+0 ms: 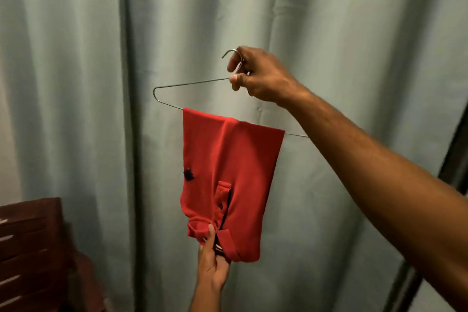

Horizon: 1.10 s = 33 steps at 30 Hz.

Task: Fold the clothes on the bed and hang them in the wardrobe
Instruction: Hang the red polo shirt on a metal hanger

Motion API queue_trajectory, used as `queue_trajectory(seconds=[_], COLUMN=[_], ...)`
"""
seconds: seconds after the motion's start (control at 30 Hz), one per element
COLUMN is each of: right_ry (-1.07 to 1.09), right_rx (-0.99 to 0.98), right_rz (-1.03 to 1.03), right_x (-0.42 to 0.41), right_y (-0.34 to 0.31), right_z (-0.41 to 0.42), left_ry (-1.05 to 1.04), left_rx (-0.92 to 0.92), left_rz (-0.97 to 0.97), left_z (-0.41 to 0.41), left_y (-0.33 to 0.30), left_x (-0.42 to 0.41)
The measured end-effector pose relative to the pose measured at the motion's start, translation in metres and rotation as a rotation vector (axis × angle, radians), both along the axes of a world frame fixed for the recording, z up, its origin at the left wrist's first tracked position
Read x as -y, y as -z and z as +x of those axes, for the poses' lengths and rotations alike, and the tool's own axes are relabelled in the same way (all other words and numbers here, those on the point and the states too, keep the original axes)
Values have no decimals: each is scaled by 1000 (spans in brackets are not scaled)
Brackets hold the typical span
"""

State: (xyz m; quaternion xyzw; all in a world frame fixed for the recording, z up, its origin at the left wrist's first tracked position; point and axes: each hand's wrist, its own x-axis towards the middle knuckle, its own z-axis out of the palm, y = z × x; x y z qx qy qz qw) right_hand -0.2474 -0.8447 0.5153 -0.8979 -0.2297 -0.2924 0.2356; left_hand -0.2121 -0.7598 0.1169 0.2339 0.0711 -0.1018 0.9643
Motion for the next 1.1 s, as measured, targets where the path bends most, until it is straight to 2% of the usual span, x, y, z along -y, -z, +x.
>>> queue_trajectory(seconds=[0.13,0.17,0.23,0.27,0.37,0.4,0.43,0.47,0.5,0.53,0.6,0.77,0.93,1.03,1.07,1.1], right_ry=[196,256,350,410,567,611,662,698,742,784,876,1059,1191,1253,1265,1273], right_rx=[100,128,173,204,284,312,344,368,392,411,456,517,560,591,596,592], right_rz=[-34,-47,-64,-75,-81,-77,-77,-72,-74,-86,-119,-136,-170,-186,-190,-190], right_x=[75,97,131,152,204,220,240,255,273,289,321,404,491,539,554,568], right_y=[-30,-39,-51,-58,-76,-80,-85,-88,-93,-97,-104,-116,-123,-124,-123,-123], right_z=[-25,-36,-51,-62,-96,-106,-120,-132,-146,-158,-183,-237,-292,-324,-333,-341], left_ry=[219,274,443,510,666,758,838,778,772,770,804,883,896,817,804,832], left_rx=[86,156,330,235,244,184,235,303,276,233,172,304,293,484,485,408], left_rz=[6,60,-10,-90,-82,-184,-215,-63,-70,-189,-283,-211,-231,-100,-80,-115], left_z=[16,23,15,3,-37,-36,-36,-50,-68,-87,-127,-198,-261,-296,-306,-315], left_y=[0,9,21,9,-51,-64,-55,-60,-74,-83,-106,-127,-133,-123,-124,-124], left_x=[88,116,159,184,240,265,295,311,333,351,387,463,544,586,596,608])
